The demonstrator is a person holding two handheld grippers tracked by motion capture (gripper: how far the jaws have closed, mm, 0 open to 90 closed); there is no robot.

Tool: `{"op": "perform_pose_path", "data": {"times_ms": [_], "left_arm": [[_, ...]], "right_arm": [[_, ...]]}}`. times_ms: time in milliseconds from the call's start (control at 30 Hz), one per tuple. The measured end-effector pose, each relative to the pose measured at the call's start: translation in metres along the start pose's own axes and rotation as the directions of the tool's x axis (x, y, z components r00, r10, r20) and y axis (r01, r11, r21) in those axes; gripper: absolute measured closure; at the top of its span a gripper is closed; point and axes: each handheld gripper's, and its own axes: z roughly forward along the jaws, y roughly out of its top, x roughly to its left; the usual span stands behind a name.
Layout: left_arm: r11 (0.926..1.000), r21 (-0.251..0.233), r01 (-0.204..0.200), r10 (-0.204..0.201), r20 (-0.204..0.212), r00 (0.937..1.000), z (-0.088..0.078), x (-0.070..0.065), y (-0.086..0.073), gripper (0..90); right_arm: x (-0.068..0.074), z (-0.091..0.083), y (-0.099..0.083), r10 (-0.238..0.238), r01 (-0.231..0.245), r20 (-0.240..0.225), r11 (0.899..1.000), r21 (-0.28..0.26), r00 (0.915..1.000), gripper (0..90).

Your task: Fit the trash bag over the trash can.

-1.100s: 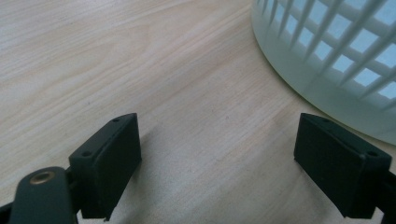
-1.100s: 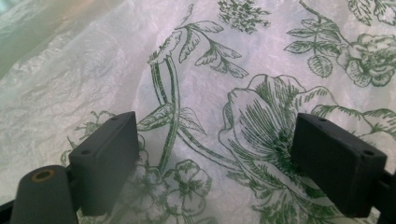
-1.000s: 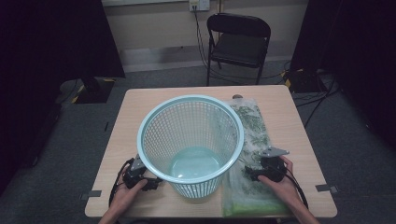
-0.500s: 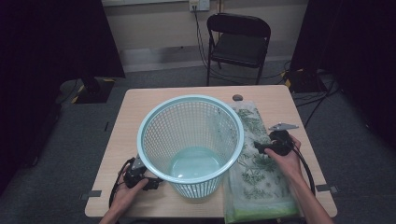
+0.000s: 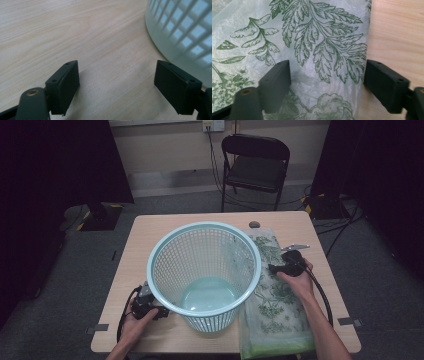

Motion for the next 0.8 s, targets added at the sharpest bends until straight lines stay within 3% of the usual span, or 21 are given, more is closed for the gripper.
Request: {"op": "perform_pose_path", "data": {"times_ms": [33, 67, 100, 167, 200, 233, 267, 367, 467, 567, 600, 667, 733, 800], "left_arm": [[0.9999, 0.002, 0.016, -0.016, 0.008, 0.9998, -0.001, 0.001, 0.001, 20.3], [0.9997, 0.001, 0.024, -0.024, 0.003, 0.9997, -0.002, 0.003, 0.004, 20.4], [0.9995, -0.003, 0.030, -0.030, 0.000, 0.9995, -0.004, 0.005, 0.006, 20.4], [0.9972, -0.038, 0.065, -0.064, 0.010, 0.9979, -0.010, 0.010, 0.013, 20.5], [0.9953, -0.043, 0.087, -0.087, 0.006, 0.9962, -0.019, 0.016, 0.021, 21.8], [0.9953, -0.043, 0.087, -0.087, 0.006, 0.9962, -0.019, 0.016, 0.021, 22.0], [0.9925, -0.066, 0.103, -0.103, 0.009, 0.9947, -0.023, 0.018, 0.025, 22.1], [0.9895, -0.106, 0.099, -0.098, 0.015, 0.9951, -0.035, 0.023, 0.033, 23.1], [0.9826, -0.141, 0.121, -0.114, 0.052, 0.9921, -0.046, 0.028, 0.041, 23.4], [0.9674, -0.206, 0.147, -0.133, 0.081, 0.9878, -0.055, 0.031, 0.052, 23.5], [0.9553, -0.247, 0.163, -0.141, 0.103, 0.9846, -0.060, 0.033, 0.060, 23.7], [0.9523, -0.258, 0.163, -0.138, 0.112, 0.9841, -0.063, 0.034, 0.064, 23.7], [0.9409, -0.302, 0.153, -0.126, 0.106, 0.9863, -0.069, 0.033, 0.076, 23.9], [0.9388, -0.312, 0.147, -0.121, 0.099, 0.9877, -0.071, 0.033, 0.079, 23.9]], "right_arm": [[0.000, 0.000, 0.000, 0.000, 0.000, 0.000, 1.000, 0.000, 1.0000, 24.2], [0.002, -0.002, 0.001, -0.020, 0.020, 0.001, 1.000, -0.007, 0.9998, 44.6], [0.002, -0.002, 0.001, -0.020, 0.020, 0.001, 1.000, -0.007, 0.9998, 44.6], [0.005, -0.004, 0.001, -0.035, 0.035, -0.015, 0.999, -0.011, 0.9993, 58.7], [0.006, -0.005, 0.000, -0.034, 0.033, -0.045, 0.999, -0.020, 0.9984, 75.3], [0.006, -0.005, 0.000, -0.034, 0.033, -0.045, 0.999, -0.020, 0.9984, 75.3], [0.008, -0.005, 0.000, -0.022, 0.020, -0.078, 1.000, -0.015, 0.9967, 86.5], [0.012, -0.008, 0.001, -0.020, 0.018, -0.100, 0.999, -0.028, 0.9947, 90.0], [0.018, -0.021, 0.011, -0.016, 0.003, -0.145, 0.996, -0.091, 0.9894, 90.0], [0.022, -0.036, 0.025, -0.014, -0.009, -0.176, 0.991, -0.130, 0.9843, 90.0], [0.025, -0.046, 0.035, -0.008, -0.024, -0.195, 0.987, -0.161, 0.9808, 90.0], [0.026, -0.051, 0.039, -0.013, -0.024, -0.207, 0.984, -0.178, 0.9783, 90.0], [0.033, -0.066, 0.053, -0.034, -0.019, -0.228, 0.975, -0.223, 0.9730, 90.0], [0.036, -0.071, 0.057, -0.039, -0.018, -0.234, 0.972, -0.234, 0.9714, 90.0]]}}
